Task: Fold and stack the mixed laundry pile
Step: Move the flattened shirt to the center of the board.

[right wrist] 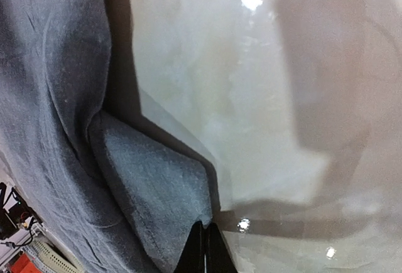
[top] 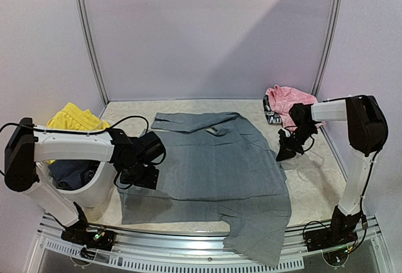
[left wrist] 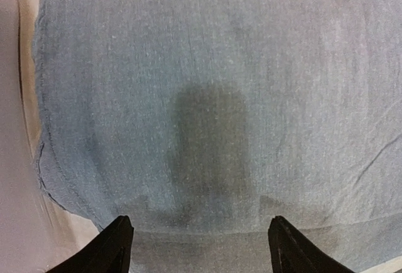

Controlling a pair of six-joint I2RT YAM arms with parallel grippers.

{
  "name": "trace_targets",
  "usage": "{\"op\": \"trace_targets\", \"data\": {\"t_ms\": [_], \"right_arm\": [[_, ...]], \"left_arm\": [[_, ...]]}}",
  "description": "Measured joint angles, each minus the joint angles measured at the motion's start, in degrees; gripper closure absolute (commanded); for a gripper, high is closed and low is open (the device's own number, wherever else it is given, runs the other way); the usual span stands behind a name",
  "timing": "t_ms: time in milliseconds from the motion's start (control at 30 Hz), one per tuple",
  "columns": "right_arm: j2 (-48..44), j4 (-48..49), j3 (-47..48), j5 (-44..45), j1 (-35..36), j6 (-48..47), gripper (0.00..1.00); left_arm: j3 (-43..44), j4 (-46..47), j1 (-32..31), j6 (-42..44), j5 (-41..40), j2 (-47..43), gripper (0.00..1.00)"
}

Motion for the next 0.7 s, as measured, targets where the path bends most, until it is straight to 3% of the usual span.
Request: {"op": "trace_targets", "data": {"t_ms": [467,700], "right_arm": [[-0.24,-12.55,12.83,22.14,-2.23,2.01,1.00],[-0.76,-15.21,13.22,26.86,-2.32,3.19,1.00]], "left_arm": [[3.06,-1.25,0.26,1.27,-1.42,1.05,0.27],[3.06,-2.14,1.66,1.27,-2.84,1.46,0.28]]}}
